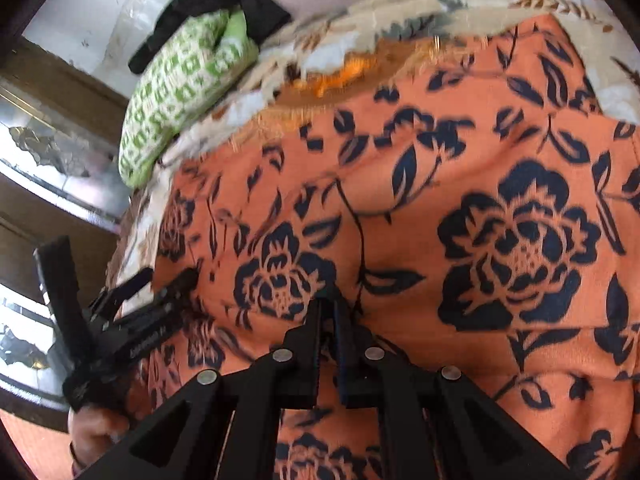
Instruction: Fold small clothes
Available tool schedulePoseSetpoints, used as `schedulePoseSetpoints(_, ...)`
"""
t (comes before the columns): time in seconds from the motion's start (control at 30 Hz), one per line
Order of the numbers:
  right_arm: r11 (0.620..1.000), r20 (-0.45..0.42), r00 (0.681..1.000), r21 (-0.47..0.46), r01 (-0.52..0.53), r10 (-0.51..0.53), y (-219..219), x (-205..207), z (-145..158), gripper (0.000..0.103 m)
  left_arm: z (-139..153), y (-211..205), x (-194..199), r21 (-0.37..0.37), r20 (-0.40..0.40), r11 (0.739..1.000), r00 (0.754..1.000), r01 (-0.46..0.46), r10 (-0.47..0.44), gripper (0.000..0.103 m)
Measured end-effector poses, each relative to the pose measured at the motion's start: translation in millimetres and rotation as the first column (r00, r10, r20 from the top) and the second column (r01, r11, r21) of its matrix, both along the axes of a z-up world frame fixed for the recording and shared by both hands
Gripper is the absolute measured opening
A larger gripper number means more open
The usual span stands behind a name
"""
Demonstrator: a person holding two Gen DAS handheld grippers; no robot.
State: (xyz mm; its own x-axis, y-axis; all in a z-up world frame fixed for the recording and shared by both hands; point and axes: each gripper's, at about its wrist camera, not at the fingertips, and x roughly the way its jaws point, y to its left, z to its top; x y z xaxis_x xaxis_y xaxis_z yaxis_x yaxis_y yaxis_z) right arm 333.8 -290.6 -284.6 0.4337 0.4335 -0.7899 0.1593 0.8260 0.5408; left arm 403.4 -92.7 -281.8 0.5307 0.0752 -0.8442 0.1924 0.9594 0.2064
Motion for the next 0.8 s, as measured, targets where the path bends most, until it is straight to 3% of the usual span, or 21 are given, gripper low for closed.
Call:
schedulePoseSetpoints(0.17, 0.999, -0.037, 0.999, 0.023, -0.027, 0.028, -3.5, 4.2, 3.8, 0.009, 6.0, 1.7, 0.3, -0.032, -0.008, 0.999, 1.0, -0.017, 0.017, 0.081)
schedulePoseSetpoints(0.23, 1.0, -0.015, 1.0, 0.015, -0.017, 0.017, -10.0, 4.6, 16.5, 0.009, 12.6, 4.7, 0.3, -0.074, -0.003, 0.997, 1.0, -0.029, 0.029, 0.081)
schedulePoseSetpoints(0.33, 0.998, 0.064, 0.998, -0.068, 0.014, -0.01, -22.6, 7.9, 40.6, 0.009, 24.9, 10.5, 1.8, -0.153, 0.024, 0.987, 0.998, -0.051, 0.056, 0.081)
schedulePoseSetpoints(0.43, 0.997, 0.092, 0.993, 0.0, 0.072, -0.071, -47.0, 16.3, 49.8, 0.009, 33.0, 14.2, 3.9, -0.208, 0.056, 0.976, 0.995, -0.072, 0.086, 0.081)
schedulePoseSetpoints(0.53, 0.994, 0.089, 0.99, -0.011, 0.112, -0.111, -55.4, 30.4, 45.3, 0.009, 25.2, 12.5, 12.4, -0.195, 0.043, 0.976, 0.994, -0.095, 0.105, 0.081)
schedulePoseSetpoints(0.67, 0.995, 0.012, 0.995, 0.016, 0.094, -0.095, -47.0, 58.4, 18.9, 0.008, 7.0, 8.2, 20.1, -0.136, -0.015, 0.983, 0.993, -0.12, 0.119, 0.081)
schedulePoseSetpoints(0.73, 0.997, -0.045, 0.996, -0.039, 0.073, -0.075, -38.7, 75.6, -0.8, 0.009, 0.9, 7.1, 21.2, -0.111, -0.024, 0.987, 0.993, -0.121, 0.119, 0.081)
schedulePoseSetpoints(0.8, 0.996, -0.02, 0.996, -0.01, 0.088, -0.088, -44.0, 76.1, 0.2, 0.009, 4.6, 8.8, 20.8, -0.127, -0.021, 0.984, 0.992, -0.126, 0.124, 0.081)
